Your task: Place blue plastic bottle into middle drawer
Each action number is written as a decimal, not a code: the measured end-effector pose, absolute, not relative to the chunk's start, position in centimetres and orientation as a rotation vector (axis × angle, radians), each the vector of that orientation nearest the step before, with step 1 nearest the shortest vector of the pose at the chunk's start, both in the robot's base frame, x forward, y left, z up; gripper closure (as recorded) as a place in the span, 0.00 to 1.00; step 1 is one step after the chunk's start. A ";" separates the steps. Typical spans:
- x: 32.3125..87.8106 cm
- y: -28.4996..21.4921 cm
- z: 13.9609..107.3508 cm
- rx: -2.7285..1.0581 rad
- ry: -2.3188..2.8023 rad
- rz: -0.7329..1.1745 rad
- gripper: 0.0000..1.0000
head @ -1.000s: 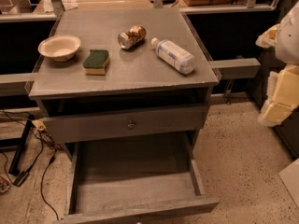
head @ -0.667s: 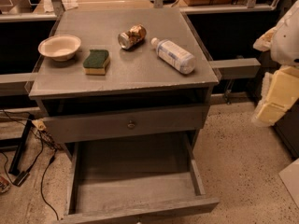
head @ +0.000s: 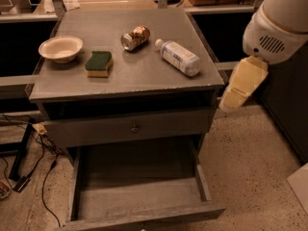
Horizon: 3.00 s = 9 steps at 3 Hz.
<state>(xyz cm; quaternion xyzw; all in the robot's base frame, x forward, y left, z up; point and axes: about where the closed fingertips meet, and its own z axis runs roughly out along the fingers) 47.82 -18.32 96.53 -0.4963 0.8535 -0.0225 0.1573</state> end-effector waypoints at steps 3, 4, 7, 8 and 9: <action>52.2 -15.6 97.8 -1.193 2.506 -0.035 0.00; 56.1 -13.3 98.1 -1.149 2.502 0.024 0.00; 66.5 -8.6 94.4 -1.180 2.521 0.065 0.00; 69.6 -8.0 92.2 -1.195 2.538 0.053 0.00; 72.5 -8.1 90.1 -1.187 2.561 0.031 0.00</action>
Offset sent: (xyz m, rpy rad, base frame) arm 0.0195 0.0068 0.0041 -0.0059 -0.0103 -0.0975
